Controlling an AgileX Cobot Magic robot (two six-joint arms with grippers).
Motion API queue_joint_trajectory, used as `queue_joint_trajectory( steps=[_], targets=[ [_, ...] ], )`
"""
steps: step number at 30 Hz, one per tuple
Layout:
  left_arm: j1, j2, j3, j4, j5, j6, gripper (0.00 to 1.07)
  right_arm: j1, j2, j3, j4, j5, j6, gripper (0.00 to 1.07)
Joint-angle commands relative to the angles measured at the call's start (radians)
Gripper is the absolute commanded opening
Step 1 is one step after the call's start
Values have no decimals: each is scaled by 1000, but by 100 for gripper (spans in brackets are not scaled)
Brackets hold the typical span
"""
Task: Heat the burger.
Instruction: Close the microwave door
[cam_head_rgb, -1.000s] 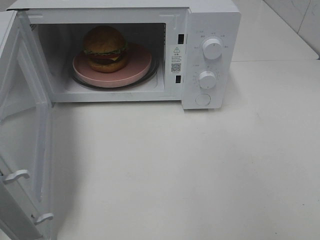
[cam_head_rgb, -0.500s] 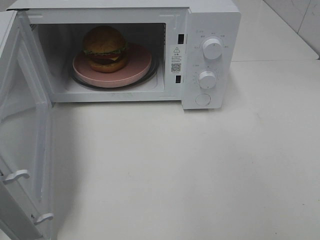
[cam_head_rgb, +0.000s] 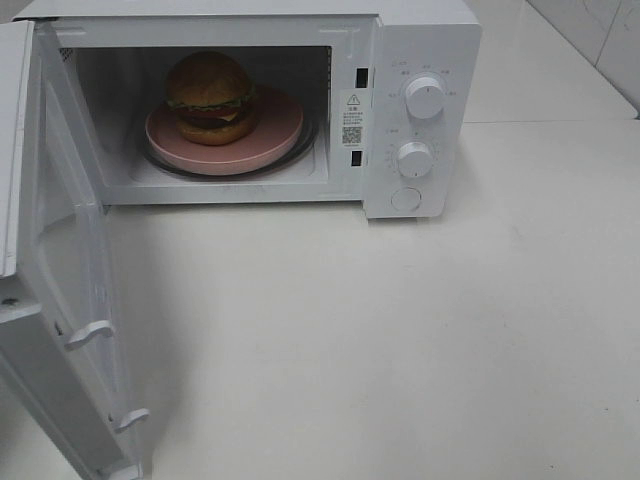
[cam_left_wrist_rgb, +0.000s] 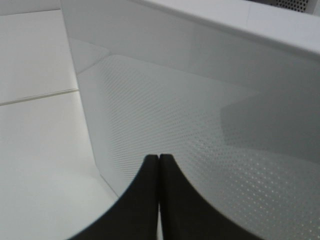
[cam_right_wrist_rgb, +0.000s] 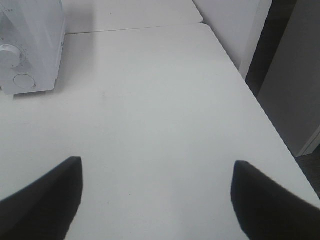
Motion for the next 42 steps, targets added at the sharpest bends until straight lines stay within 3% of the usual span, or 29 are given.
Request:
queue_joint_trajectory(
  steps=[1, 6, 12, 14, 19, 28, 35, 42],
  targets=[
    [0, 37, 3, 9, -63, -8, 0, -7, -24, 0, 1, -5, -7, 76],
    [0, 97, 0, 7, -124, -8, 0, -7, -24, 0, 1, -5, -7, 76],
    [-75, 176, -12, -28, -157, 13, 0, -7, -24, 0, 1, -5, -7, 76],
    [-155, 211, -13, -145, -160, 64, 0, -7, -24, 0, 1, -5, -7, 76],
    [-228, 235, -21, -245, -177, 123, 0, -7, -24, 0, 1, -5, -7, 76],
    [-351, 315, -132, -290, -169, 124, 0, -7, -24, 0, 1, -5, -7, 76],
    [-455, 382, -235, -400, -126, 126, 0, -7, -24, 0, 1, -5, -7, 76],
    [-519, 441, -339, -406, -98, 128, 0, -7, -24, 0, 1, -5, -7, 76]
  ],
)
